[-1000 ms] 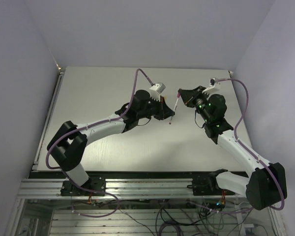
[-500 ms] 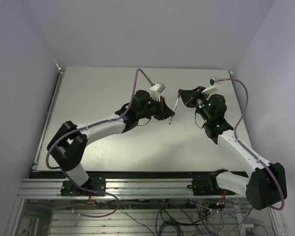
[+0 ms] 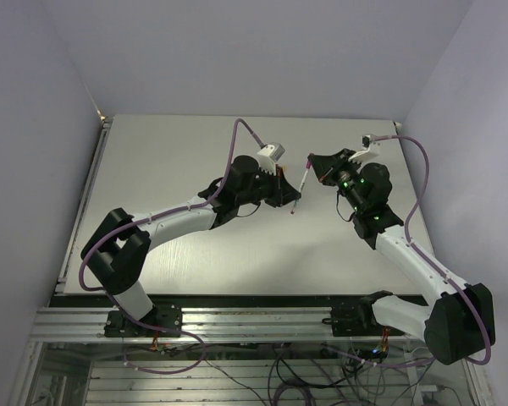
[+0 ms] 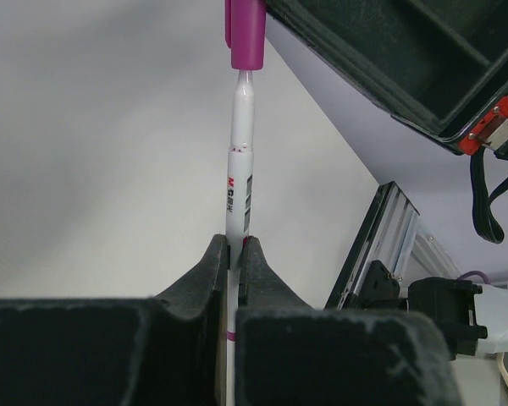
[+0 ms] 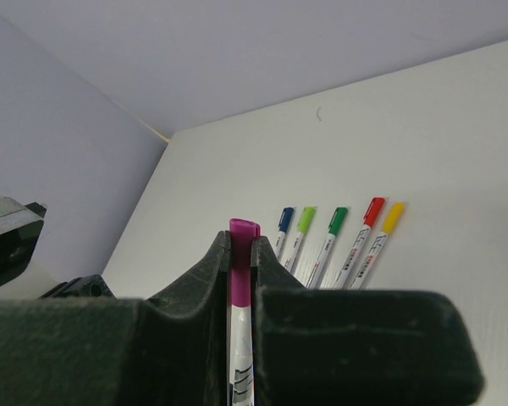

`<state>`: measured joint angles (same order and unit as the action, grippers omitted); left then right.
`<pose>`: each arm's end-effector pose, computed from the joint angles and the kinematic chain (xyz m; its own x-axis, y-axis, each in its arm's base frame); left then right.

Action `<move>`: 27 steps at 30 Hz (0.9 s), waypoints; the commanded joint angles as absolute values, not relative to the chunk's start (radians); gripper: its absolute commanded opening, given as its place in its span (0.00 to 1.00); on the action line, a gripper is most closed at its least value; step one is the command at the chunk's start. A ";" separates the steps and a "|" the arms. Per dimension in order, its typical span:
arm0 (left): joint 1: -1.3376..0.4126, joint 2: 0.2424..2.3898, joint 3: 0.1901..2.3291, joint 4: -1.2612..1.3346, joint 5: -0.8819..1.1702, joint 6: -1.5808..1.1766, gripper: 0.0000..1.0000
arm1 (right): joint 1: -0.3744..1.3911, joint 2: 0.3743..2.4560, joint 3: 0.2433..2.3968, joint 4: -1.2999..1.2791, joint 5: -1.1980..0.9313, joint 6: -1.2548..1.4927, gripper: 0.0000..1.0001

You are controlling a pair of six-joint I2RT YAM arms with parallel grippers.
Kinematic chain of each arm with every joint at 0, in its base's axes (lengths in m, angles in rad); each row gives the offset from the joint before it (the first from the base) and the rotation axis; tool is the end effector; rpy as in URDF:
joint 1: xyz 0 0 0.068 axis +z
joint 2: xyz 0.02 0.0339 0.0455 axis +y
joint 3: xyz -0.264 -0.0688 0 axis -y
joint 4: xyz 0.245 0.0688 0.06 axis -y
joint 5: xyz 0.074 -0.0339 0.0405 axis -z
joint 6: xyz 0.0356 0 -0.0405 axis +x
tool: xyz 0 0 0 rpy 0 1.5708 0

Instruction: Insert the pens into the pen caps

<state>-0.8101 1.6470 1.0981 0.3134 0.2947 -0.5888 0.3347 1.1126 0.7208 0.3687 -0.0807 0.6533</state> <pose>0.2583 -0.2864 0.2749 -0.6269 -0.1122 -0.7710 0.6490 0.4723 -0.5964 0.2465 0.0888 0.3096 -0.2626 0.5501 -0.7927 -0.3072 0.7312 0.6091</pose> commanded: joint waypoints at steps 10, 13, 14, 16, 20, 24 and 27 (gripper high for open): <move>-0.804 1.620 1.115 0.408 0.249 -0.589 0.07 | 0.342 1.093 0.700 0.354 -0.086 0.626 0.00; -0.804 1.622 1.117 0.412 0.253 -0.589 0.07 | 0.342 1.099 0.702 0.359 -0.091 0.623 0.00; -0.804 1.622 1.117 0.415 0.252 -0.590 0.07 | 0.342 1.102 0.702 0.361 -0.092 0.622 0.00; -0.804 1.623 1.118 0.416 0.257 -0.591 0.07 | 0.342 1.105 0.702 0.366 -0.092 0.613 0.00; -0.804 1.629 1.121 0.416 0.267 -0.588 0.07 | 0.342 1.111 0.712 0.364 -0.073 0.589 0.00; -0.804 1.632 1.121 0.422 0.274 -0.592 0.07 | 0.342 1.126 0.720 0.381 -0.074 0.586 0.00; -0.804 1.632 1.121 0.422 0.274 -0.591 0.07 | 0.342 1.137 0.725 0.396 -0.073 0.587 0.00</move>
<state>-0.8097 1.6470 1.0981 0.3264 0.2935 -0.5892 0.3359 1.1206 0.7193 0.3878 -0.0639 0.6079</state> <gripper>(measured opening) 0.099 0.050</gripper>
